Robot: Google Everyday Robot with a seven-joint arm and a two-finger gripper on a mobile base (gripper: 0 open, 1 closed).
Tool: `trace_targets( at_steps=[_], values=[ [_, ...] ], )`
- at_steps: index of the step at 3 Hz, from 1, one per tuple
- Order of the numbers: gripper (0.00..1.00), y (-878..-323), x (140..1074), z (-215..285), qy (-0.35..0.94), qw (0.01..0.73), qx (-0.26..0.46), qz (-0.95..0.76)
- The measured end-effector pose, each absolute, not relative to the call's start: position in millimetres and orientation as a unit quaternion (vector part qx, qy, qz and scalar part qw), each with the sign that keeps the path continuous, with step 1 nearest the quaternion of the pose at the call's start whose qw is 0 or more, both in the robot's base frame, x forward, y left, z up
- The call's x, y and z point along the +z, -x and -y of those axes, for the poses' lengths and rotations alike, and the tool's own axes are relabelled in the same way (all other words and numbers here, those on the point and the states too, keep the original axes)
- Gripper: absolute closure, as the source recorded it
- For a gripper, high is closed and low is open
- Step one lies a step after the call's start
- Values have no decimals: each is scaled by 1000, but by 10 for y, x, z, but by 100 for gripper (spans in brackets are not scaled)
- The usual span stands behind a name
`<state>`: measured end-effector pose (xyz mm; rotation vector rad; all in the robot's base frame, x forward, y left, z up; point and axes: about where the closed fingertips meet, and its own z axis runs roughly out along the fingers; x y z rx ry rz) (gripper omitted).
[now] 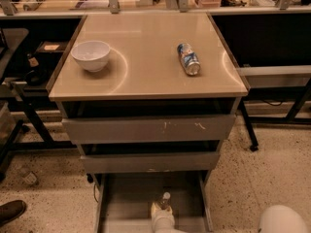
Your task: Place water bottle into bottom drawer
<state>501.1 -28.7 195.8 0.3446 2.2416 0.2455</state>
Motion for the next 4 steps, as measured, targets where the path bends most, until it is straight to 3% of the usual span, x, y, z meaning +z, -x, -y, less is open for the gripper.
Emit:
trace_targets(
  at_steps=[4],
  values=[
    [100,-5050,1917,293,-130,471,46,-871]
  ],
)
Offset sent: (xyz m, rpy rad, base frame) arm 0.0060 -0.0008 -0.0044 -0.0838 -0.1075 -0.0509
